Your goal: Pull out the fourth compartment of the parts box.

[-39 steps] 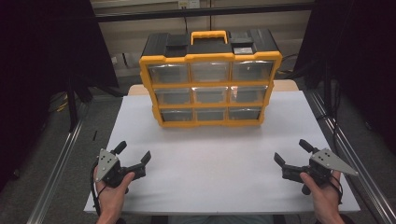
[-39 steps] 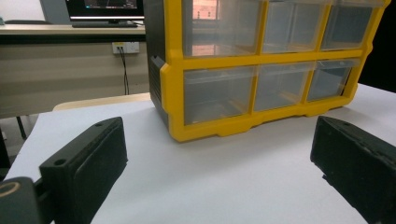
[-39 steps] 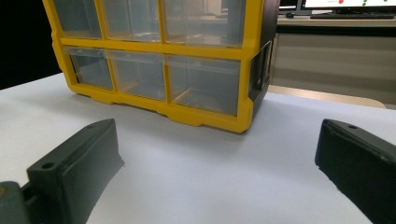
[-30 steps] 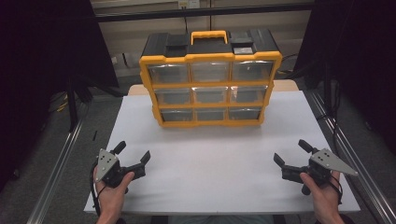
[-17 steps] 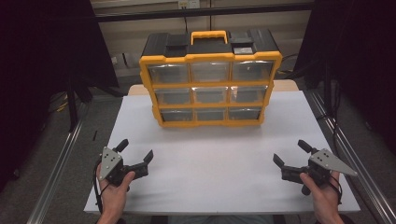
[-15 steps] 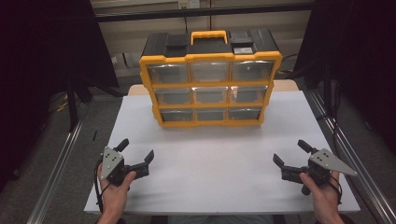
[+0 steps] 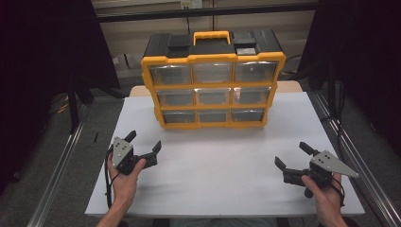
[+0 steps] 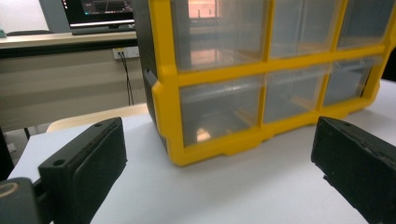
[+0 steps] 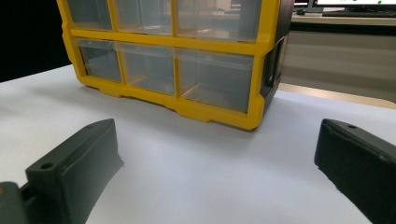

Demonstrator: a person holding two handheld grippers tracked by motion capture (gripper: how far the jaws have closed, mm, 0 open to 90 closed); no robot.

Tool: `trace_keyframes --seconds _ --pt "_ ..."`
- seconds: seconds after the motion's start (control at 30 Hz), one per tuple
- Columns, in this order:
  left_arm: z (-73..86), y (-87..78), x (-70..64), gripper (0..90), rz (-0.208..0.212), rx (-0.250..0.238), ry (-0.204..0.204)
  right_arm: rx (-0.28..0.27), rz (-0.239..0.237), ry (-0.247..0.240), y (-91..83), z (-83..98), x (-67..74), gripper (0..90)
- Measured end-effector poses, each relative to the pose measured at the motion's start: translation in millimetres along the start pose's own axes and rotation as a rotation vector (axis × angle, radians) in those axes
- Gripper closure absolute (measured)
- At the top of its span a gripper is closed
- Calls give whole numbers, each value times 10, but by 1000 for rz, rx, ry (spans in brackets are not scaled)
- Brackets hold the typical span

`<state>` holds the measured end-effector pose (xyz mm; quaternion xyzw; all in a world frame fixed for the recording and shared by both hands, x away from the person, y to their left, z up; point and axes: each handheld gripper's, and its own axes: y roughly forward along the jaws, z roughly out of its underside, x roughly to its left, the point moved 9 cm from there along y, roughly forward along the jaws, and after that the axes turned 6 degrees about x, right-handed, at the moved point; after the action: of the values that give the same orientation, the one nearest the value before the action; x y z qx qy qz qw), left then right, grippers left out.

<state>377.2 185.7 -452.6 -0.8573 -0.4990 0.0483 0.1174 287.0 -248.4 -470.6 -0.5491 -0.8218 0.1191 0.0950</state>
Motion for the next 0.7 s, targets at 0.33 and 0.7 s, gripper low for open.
trace_keyframes --seconds 0.33,0.7 --pt "-248 186 -1 19 4 -48 91 -4 0 7 -10 -5 -10 0" --pt "-453 370 -68 38 -20 -60 314 -3 1 10 -12 -3 -16 0"
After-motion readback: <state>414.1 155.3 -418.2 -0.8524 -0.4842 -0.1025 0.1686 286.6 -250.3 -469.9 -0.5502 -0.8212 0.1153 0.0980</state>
